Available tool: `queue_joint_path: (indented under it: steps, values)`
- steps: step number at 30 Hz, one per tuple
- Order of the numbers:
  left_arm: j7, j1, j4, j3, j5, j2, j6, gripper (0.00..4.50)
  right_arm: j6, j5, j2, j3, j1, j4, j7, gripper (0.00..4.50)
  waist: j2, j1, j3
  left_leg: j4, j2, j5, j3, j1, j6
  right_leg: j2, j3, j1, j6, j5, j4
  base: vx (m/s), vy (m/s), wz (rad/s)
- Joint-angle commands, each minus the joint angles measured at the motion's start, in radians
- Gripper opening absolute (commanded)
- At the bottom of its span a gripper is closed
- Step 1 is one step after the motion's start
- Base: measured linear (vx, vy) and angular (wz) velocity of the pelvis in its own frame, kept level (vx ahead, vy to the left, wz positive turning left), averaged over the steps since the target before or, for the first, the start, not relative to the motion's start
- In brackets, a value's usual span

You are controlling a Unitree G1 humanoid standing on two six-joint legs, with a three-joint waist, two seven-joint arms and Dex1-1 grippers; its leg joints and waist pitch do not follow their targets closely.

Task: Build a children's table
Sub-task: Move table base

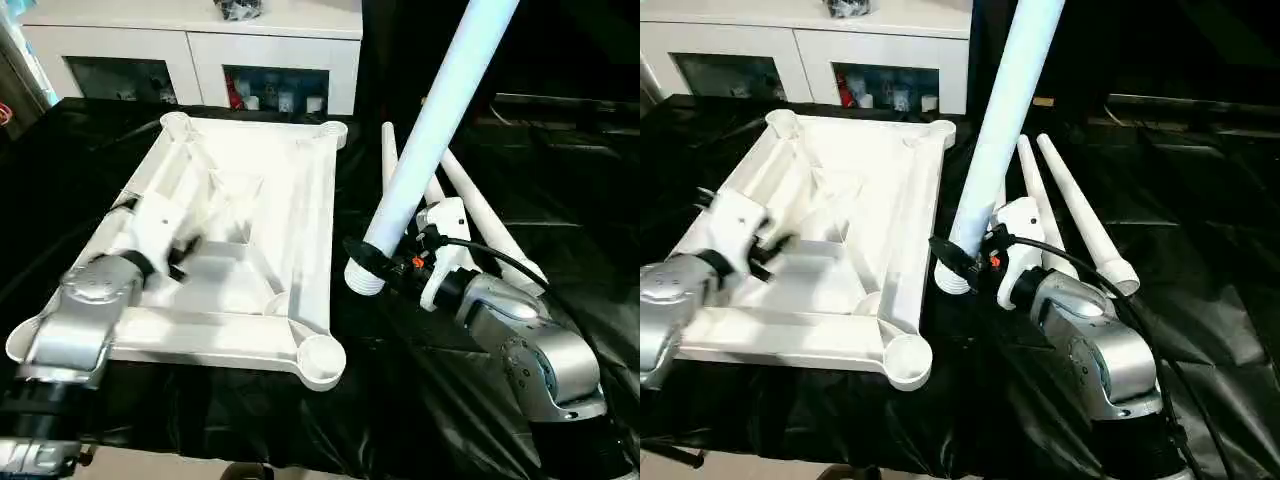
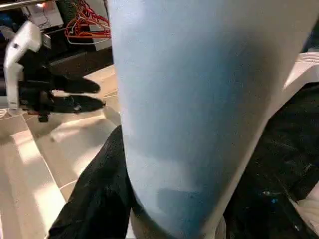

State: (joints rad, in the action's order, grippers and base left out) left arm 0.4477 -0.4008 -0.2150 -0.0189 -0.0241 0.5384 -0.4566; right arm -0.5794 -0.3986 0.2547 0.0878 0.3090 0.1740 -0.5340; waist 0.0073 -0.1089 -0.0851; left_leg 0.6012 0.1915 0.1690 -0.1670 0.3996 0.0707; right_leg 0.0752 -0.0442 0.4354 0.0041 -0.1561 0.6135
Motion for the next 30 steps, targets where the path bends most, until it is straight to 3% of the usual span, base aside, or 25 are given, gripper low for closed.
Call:
queue_joint_path:
  steps: [1, 5, 9, 14, 15, 23, 30]
  values:
    - [-0.008, -0.031, -0.057, 0.003, 0.015, 0.015, -0.016, 2.49, -0.008, -0.007, 0.015, -0.004, 0.009, 0.01, -0.009, 1.91, 0.014, 0.002, 0.08, -0.075, 0.018, 0.234, 0.006, -0.022, 0.023, 0.046, 0.034, -0.053, -0.154, -0.234, -0.067, 0.0, 0.0, 0.0]
    - [-0.027, -0.075, -0.152, 0.002, 0.056, 0.041, -0.009, 2.52, -0.011, -0.007, 0.023, -0.011, 0.008, 0.015, -0.014, 1.91, 0.015, 0.004, 0.082, -0.076, 0.017, 0.242, 0.009, -0.024, 0.028, 0.047, 0.033, -0.056, -0.144, -0.238, -0.067, 0.0, 0.0, 0.0]
    - [-0.022, -0.09, -0.164, 0.009, 0.043, 0.038, -0.027, 2.52, -0.011, -0.006, 0.024, -0.013, 0.008, 0.015, -0.016, 1.91, 0.015, 0.007, 0.084, -0.074, 0.019, 0.228, 0.008, -0.024, 0.027, 0.048, 0.033, -0.056, -0.169, -0.206, -0.063, 0.0, 0.0, 0.0]
    - [0.016, -0.096, -0.181, 0.0, 0.028, 0.035, -0.083, 2.52, -0.012, -0.01, 0.03, -0.008, 0.009, 0.017, -0.021, 1.91, 0.013, 0.007, 0.082, -0.074, 0.02, 0.239, 0.007, -0.025, 0.026, 0.048, 0.033, -0.056, -0.174, -0.226, -0.065, 0.0, 0.0, 0.0]
    - [0.028, -0.096, -0.184, 0.0, 0.023, 0.035, -0.096, 2.23, -0.014, -0.011, 0.032, -0.005, 0.009, 0.018, -0.026, 1.91, 0.014, 0.006, 0.082, -0.074, 0.019, 0.242, 0.006, -0.026, 0.027, 0.049, 0.033, -0.055, -0.171, -0.239, -0.066, 0.0, 0.0, 0.0]
    - [0.036, -0.09, -0.186, -0.016, 0.033, 0.045, -0.194, 1.65, -0.018, -0.012, 0.044, 0.008, 0.007, 0.027, -0.048, 1.91, 0.013, 0.006, 0.083, -0.074, 0.02, 0.229, 0.008, -0.024, 0.02, 0.05, 0.033, -0.057, -0.176, -0.228, -0.065, 0.0, 0.0, 0.0]
    - [-0.026, -0.119, -0.196, 0.044, 0.01, 0.016, -0.259, 1.07, -0.021, -0.01, 0.046, 0.007, 0.007, 0.029, -0.054, 1.91, 0.012, 0.006, 0.083, -0.071, 0.019, 0.209, 0.006, -0.024, 0.014, 0.049, 0.033, -0.058, -0.189, -0.196, -0.063, 0.0, 0.0, 0.0]
